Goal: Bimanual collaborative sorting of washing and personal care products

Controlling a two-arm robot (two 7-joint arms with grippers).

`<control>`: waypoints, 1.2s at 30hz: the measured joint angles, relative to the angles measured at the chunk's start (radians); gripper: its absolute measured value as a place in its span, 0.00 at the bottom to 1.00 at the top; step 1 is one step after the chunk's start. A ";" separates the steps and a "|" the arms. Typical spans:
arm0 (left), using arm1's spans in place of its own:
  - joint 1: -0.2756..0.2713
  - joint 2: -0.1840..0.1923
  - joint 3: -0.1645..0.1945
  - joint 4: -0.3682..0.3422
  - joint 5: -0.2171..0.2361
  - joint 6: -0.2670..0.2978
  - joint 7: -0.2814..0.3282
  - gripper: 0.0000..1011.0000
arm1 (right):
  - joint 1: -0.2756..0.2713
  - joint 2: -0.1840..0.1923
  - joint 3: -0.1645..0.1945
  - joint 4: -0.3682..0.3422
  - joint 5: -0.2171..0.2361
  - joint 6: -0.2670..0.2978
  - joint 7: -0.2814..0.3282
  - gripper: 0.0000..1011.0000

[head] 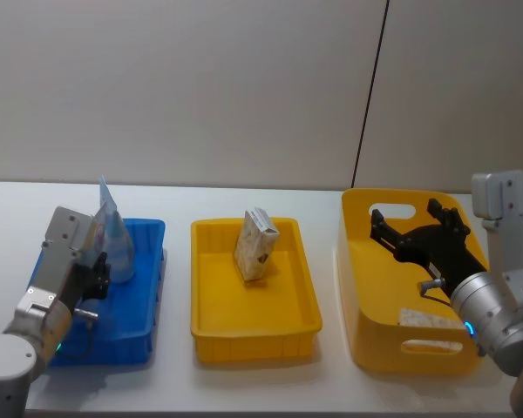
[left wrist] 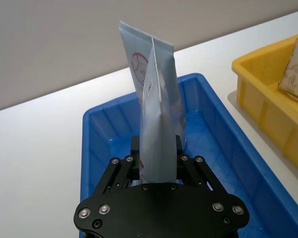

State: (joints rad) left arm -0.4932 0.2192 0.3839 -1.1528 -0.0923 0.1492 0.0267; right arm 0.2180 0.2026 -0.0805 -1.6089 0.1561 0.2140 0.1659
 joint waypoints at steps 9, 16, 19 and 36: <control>0.036 0.011 -0.020 -0.093 0.002 0.002 0.008 0.28 | 0.000 0.000 0.000 0.000 0.000 0.000 0.000 0.99; 0.076 0.023 -0.043 -0.181 -0.009 0.001 0.009 0.28 | 0.000 0.000 0.000 0.000 0.000 0.000 0.000 0.99; 0.093 0.030 -0.053 -0.217 -0.018 -0.001 0.000 0.28 | 0.000 0.000 0.000 0.000 0.000 0.000 0.000 0.99; 0.140 0.064 -0.083 -0.341 -0.113 -0.045 -0.157 0.28 | 0.000 0.000 0.000 0.000 0.000 0.000 0.000 0.99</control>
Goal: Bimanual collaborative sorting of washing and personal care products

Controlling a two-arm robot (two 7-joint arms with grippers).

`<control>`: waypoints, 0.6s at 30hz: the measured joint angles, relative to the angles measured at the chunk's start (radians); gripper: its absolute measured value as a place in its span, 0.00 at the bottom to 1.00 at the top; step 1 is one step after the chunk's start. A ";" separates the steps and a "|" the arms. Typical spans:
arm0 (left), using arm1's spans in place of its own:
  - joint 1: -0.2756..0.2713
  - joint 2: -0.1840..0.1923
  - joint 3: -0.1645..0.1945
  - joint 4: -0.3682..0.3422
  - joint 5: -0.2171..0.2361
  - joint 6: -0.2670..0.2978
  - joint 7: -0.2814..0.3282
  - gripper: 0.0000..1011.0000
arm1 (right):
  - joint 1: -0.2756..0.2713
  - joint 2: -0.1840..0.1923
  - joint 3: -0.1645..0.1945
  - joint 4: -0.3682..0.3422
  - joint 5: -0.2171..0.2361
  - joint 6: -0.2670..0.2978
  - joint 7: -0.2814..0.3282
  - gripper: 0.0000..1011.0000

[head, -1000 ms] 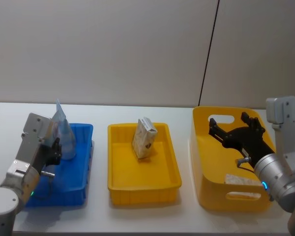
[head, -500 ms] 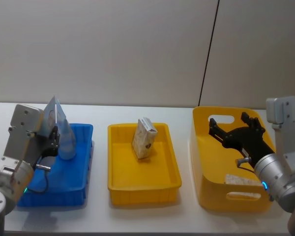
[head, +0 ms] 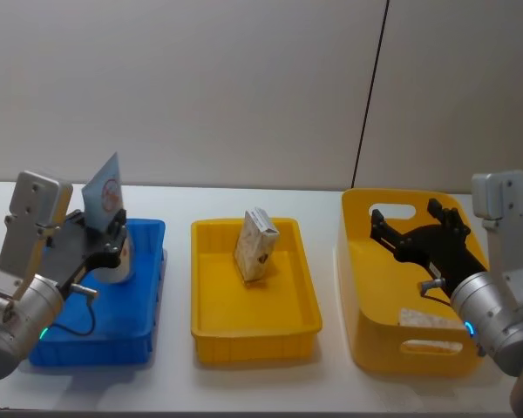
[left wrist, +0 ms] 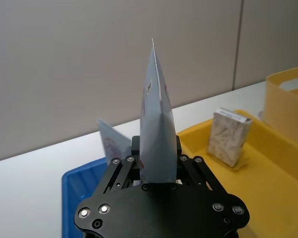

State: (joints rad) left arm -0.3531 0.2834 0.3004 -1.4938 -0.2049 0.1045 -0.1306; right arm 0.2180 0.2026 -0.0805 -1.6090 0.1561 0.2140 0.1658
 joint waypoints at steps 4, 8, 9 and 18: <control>-0.001 -0.002 -0.001 -0.010 -0.025 -0.011 -0.043 0.28 | 0.000 0.000 0.000 0.000 0.000 0.000 0.000 0.99; -0.013 -0.013 0.008 -0.016 -0.052 -0.020 -0.090 0.28 | 0.000 0.000 0.000 0.000 0.000 0.000 0.000 0.99; -0.016 -0.016 0.011 -0.017 -0.055 -0.021 -0.096 0.28 | 0.000 0.000 0.000 0.000 0.000 0.000 0.000 0.99; -0.071 -0.062 0.058 0.006 -0.086 -0.034 -0.161 0.28 | 0.000 0.000 0.000 0.000 0.000 0.000 0.000 0.99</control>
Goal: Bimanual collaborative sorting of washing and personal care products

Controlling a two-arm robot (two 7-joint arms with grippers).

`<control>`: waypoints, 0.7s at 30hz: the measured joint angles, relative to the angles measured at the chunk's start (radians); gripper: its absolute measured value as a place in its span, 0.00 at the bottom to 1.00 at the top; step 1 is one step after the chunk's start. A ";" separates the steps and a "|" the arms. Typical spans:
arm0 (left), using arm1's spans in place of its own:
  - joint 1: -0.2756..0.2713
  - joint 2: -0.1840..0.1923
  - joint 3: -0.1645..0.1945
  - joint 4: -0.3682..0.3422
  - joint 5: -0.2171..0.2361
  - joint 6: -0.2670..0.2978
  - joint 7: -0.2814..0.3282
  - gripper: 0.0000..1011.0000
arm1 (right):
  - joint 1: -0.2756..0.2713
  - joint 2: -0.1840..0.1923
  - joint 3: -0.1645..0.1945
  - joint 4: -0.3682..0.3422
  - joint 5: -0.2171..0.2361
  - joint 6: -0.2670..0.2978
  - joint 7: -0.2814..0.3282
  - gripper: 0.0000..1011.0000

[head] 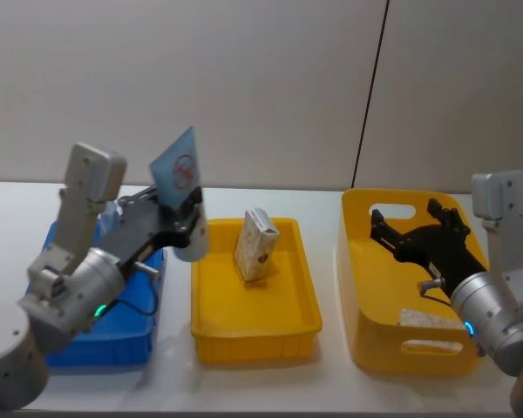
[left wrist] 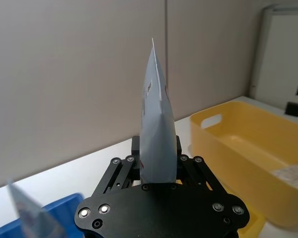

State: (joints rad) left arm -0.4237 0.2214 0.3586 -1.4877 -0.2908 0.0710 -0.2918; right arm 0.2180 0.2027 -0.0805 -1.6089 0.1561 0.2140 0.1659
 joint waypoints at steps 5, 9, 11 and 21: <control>-0.040 -0.033 0.031 0.035 -0.009 -0.011 -0.031 0.28 | 0.000 0.000 0.000 0.000 0.000 0.000 0.000 0.99; -0.063 -0.050 0.049 0.058 -0.014 -0.019 -0.044 0.28 | 0.000 0.000 0.000 0.000 0.000 0.000 0.000 0.99; -0.078 -0.063 0.060 0.073 -0.016 -0.024 -0.054 0.28 | 0.000 0.000 0.000 0.000 0.000 0.000 0.000 0.99; -0.118 -0.093 0.090 0.115 -0.022 -0.036 -0.076 0.28 | 0.000 0.002 -0.001 -0.001 0.002 0.001 0.002 0.99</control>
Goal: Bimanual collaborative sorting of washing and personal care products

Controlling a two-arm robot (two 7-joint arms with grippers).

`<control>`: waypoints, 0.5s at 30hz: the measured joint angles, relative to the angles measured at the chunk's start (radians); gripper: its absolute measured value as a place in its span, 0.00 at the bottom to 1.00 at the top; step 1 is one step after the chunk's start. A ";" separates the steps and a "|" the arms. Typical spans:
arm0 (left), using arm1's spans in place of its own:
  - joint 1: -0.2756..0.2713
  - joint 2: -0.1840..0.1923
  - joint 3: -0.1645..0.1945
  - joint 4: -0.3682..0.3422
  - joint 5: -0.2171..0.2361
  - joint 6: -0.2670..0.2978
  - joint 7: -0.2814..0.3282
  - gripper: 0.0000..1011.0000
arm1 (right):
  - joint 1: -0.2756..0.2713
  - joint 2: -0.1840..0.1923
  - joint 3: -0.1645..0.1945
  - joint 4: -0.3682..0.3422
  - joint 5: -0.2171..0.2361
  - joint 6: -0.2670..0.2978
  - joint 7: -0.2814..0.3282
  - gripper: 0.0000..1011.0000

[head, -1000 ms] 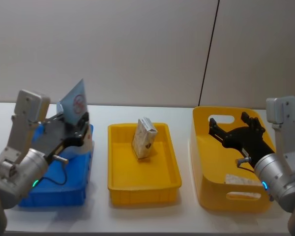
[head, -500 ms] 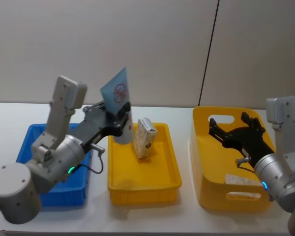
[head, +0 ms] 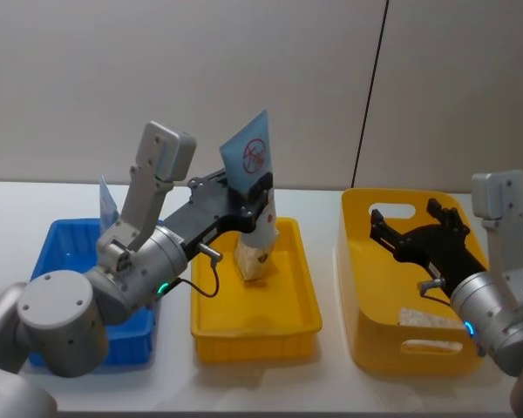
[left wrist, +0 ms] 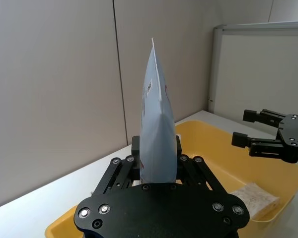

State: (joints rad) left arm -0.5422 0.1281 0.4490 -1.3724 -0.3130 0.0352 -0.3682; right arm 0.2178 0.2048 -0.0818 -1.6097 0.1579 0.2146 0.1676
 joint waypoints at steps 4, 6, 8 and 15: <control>-0.010 -0.008 0.008 0.011 -0.001 -0.003 -0.005 0.28 | -0.001 0.006 -0.003 -0.003 0.006 0.001 0.012 0.99; -0.013 -0.010 0.010 0.014 -0.002 -0.004 -0.007 0.28 | -0.002 0.009 -0.005 -0.004 0.010 0.001 0.020 0.99; -0.016 -0.013 0.012 0.018 -0.002 -0.005 -0.009 0.28 | -0.003 0.015 -0.008 -0.006 0.016 0.002 0.034 0.99; -0.024 -0.018 0.017 0.025 -0.003 -0.007 -0.013 0.28 | -0.003 0.043 -0.025 -0.014 0.037 0.005 0.093 0.99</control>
State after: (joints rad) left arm -0.5657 0.1101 0.4664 -1.3473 -0.3164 0.0280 -0.3809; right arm 0.2148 0.2474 -0.1072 -1.6233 0.1946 0.2195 0.2602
